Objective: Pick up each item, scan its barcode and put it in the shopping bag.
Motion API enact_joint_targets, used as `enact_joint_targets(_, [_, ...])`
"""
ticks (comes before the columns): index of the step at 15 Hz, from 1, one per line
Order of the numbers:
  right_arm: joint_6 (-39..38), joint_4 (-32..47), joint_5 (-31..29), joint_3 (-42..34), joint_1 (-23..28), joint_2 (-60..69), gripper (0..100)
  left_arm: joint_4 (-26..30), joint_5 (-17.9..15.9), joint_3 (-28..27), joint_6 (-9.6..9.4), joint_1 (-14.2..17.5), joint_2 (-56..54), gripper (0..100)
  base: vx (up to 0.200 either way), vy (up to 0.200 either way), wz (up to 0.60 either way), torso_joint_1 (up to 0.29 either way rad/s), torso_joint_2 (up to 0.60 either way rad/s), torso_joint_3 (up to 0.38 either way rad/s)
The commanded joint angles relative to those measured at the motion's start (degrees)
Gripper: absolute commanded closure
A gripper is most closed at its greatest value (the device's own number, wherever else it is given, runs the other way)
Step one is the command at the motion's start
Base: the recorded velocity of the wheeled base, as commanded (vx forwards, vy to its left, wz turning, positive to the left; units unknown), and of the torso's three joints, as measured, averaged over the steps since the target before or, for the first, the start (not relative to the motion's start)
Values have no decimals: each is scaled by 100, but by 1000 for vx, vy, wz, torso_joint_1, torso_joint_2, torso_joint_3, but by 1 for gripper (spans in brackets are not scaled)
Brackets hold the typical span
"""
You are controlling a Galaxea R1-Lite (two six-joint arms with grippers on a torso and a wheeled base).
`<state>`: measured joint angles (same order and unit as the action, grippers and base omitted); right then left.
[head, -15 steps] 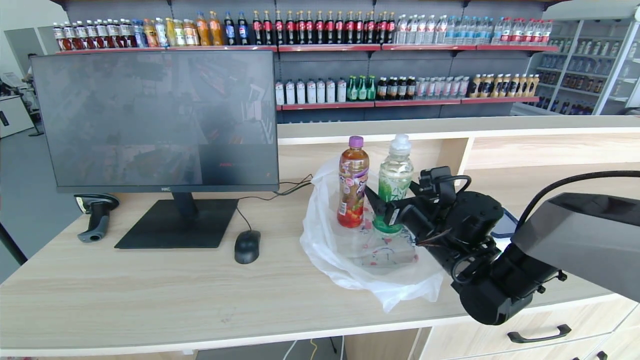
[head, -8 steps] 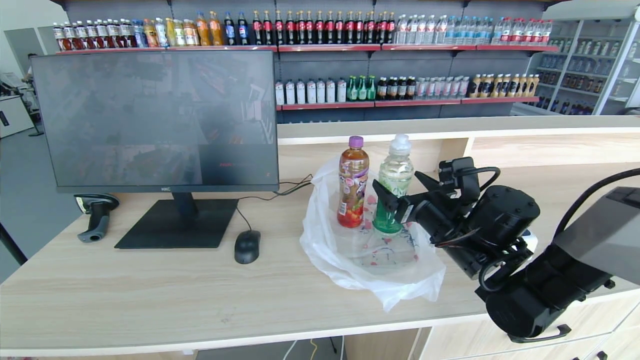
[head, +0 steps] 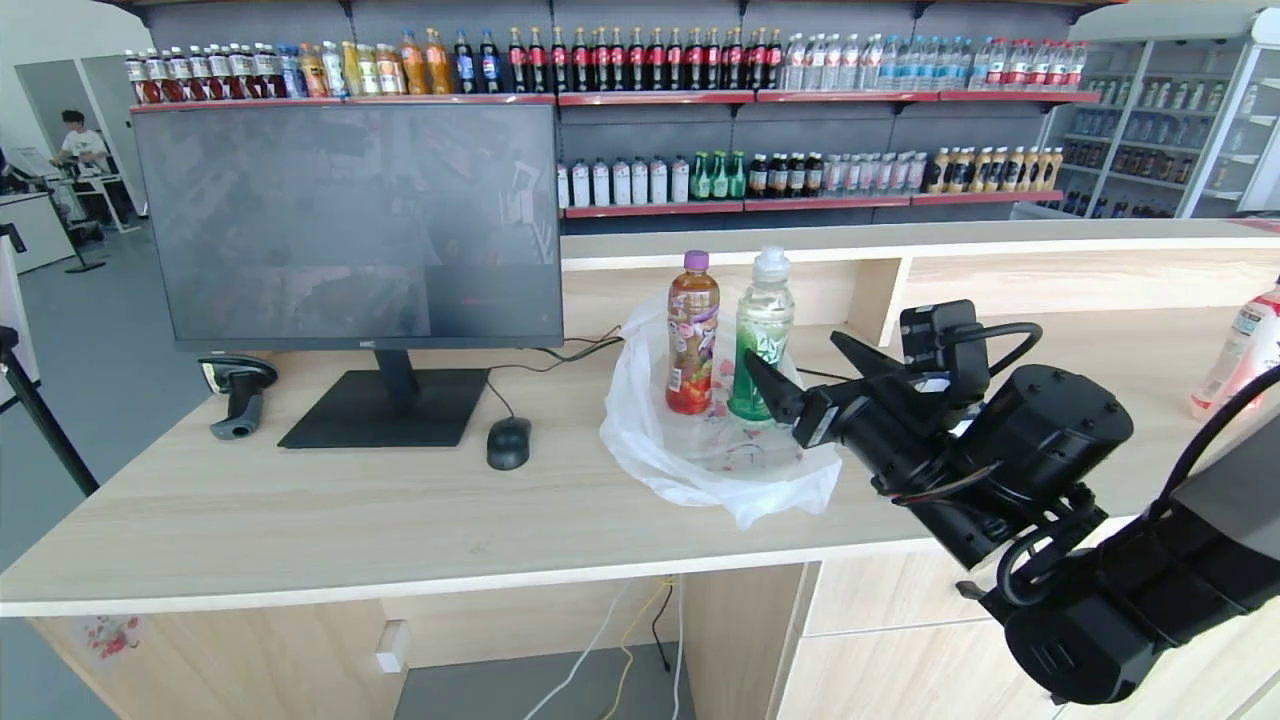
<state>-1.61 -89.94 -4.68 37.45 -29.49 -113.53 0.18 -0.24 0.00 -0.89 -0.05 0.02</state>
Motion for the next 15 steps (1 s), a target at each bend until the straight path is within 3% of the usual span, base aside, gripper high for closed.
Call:
enact_joint_targets(1, [3, -6, 2, -1, -13, 42, 0, -1, -2, 0, 1, 5, -2, 0, 0, 0, 0, 0, 0, 0])
enact_joint_targets(3, [3, -6, 2, -10, -13, 24, 0, 8, -2, -9, 19, 5, -2, 0, 0, 0, 0, 0, 0, 0])
enact_joint_targets(15, [3, -6, 2, 8, 5, 24, 0, 8, 7, -9, 36, 5, -2, 0, 0, -200, 0, 6, 3, 1])
